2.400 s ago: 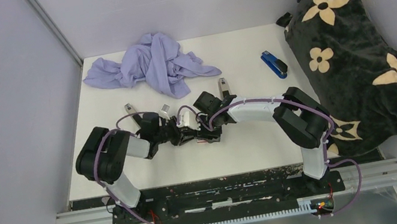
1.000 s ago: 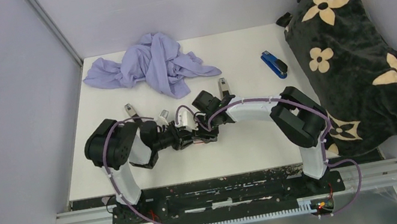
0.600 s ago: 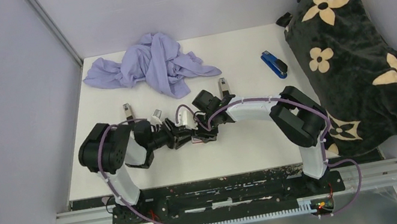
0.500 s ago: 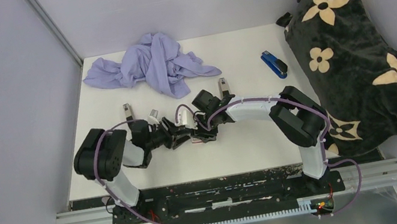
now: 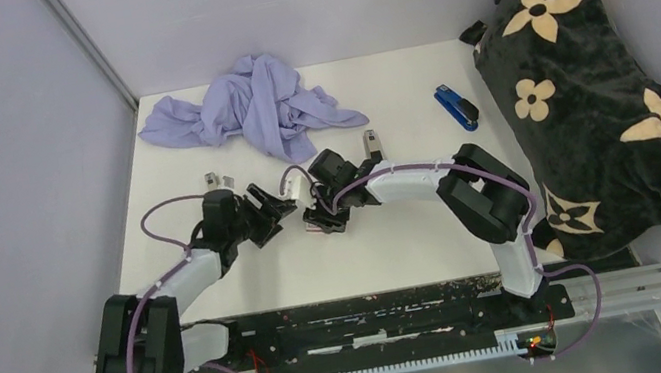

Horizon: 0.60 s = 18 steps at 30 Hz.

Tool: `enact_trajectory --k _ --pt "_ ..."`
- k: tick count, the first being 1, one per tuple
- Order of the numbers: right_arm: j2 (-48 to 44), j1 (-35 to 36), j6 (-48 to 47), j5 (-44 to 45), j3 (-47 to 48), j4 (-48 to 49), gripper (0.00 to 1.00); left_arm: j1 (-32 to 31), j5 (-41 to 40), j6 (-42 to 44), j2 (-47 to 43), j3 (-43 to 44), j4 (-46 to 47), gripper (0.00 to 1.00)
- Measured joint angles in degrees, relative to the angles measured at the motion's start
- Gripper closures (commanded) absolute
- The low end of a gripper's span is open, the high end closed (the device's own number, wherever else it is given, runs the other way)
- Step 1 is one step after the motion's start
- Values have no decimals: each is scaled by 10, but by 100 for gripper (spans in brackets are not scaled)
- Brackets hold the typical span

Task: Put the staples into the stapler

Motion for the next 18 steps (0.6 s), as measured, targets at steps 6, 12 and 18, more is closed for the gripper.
enact_trajectory --k 6,12,18 --pt "10 8 41 14 10 23 36 -3 -58 21 -29 38 -100 18" --pt "3 6 43 13 -5 38 29 -39 -108 22 -35 43 -149 18" --pt "-31 -13 39 8 -56 52 28 -68 -133 16 -31 53 -163 18"
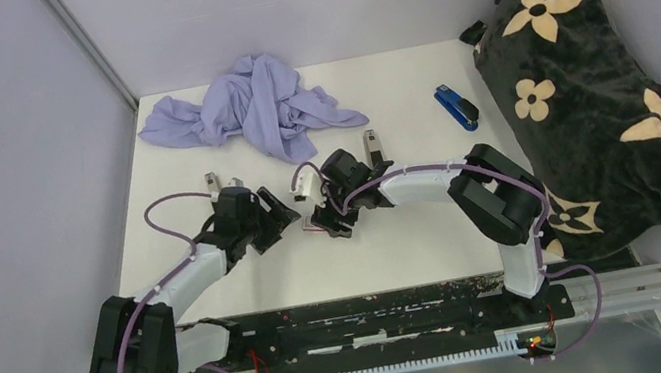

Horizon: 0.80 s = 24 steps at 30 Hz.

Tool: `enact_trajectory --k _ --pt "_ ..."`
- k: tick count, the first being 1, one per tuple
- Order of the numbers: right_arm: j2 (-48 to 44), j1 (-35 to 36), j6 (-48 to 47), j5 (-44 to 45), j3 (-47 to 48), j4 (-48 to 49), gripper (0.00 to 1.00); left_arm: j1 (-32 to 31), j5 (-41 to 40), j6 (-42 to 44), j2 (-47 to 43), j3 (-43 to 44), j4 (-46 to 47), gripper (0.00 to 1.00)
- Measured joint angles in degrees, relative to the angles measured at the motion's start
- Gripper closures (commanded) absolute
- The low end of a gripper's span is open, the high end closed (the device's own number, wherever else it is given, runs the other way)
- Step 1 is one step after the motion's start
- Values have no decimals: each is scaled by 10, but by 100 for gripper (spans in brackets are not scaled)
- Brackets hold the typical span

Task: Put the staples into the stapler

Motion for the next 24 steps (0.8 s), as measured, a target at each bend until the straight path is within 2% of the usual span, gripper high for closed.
enact_trajectory --k 24 --pt "-50 -12 19 0 -100 98 45 -78 -79 -97 119 102 -75 12"
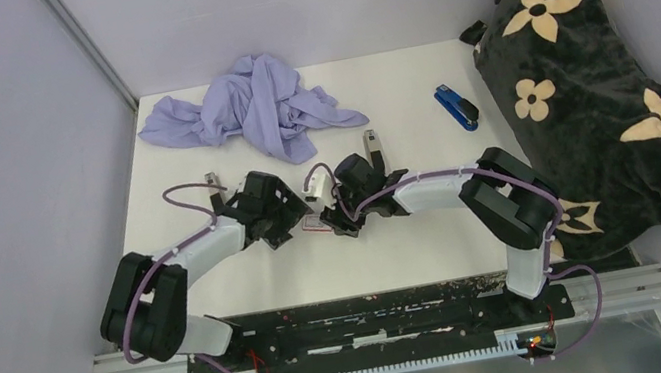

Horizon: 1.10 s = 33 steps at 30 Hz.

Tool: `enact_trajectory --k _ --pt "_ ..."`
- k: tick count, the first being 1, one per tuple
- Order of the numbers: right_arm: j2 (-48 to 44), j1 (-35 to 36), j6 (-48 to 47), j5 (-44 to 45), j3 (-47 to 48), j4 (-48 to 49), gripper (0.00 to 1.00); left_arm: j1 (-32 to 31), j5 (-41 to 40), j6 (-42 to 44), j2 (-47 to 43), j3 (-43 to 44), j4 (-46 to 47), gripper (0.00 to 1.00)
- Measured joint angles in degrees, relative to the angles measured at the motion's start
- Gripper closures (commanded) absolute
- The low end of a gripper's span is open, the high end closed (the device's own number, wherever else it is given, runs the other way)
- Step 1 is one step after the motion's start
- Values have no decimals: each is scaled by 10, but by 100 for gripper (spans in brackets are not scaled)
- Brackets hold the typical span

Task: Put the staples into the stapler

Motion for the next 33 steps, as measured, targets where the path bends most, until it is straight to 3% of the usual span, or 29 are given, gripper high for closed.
enact_trajectory --k 8,33 --pt "-4 5 15 6 -11 15 52 -17 -25 -26 39 48 -38 17" --pt "-14 69 109 127 -53 113 54 -30 -46 -106 130 147 -133 37"
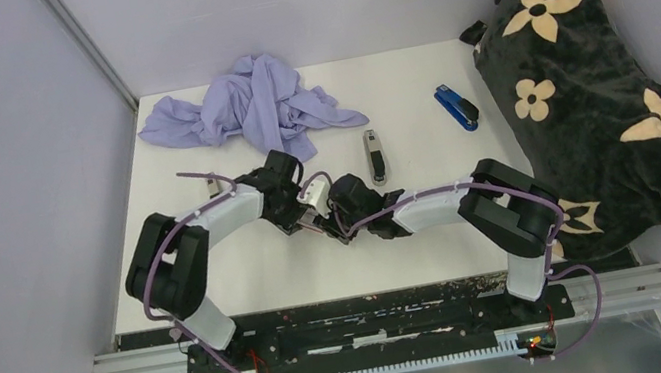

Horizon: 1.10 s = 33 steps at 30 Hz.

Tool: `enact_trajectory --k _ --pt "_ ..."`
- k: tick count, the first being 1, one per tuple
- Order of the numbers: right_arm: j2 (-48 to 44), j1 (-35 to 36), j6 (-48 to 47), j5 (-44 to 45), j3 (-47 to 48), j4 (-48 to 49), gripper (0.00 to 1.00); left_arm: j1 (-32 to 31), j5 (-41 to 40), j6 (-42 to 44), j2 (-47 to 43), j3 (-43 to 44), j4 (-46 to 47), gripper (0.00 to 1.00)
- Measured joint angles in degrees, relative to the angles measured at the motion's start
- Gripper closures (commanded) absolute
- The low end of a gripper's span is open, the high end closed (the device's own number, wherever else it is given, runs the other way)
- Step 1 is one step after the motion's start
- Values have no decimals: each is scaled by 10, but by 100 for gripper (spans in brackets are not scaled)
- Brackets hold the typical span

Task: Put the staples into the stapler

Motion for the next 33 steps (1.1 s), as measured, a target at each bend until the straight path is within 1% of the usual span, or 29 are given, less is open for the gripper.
enact_trajectory --k 5,9,12,21,33 --pt "0 6 11 14 -3 7 54 0 -2 -2 31 38 -39 45" --pt "0 8 16 20 -4 9 54 0 -2 -2 50 64 -70 48" --pt "0 8 21 21 -4 9 54 0 -2 -2 62 79 -86 52" --pt "-3 10 23 22 -4 1 54 -2 -3 -2 70 92 -107 55" --pt "-32 3 0 2 -17 -47 54 -9 10 -2 73 97 -125 55"
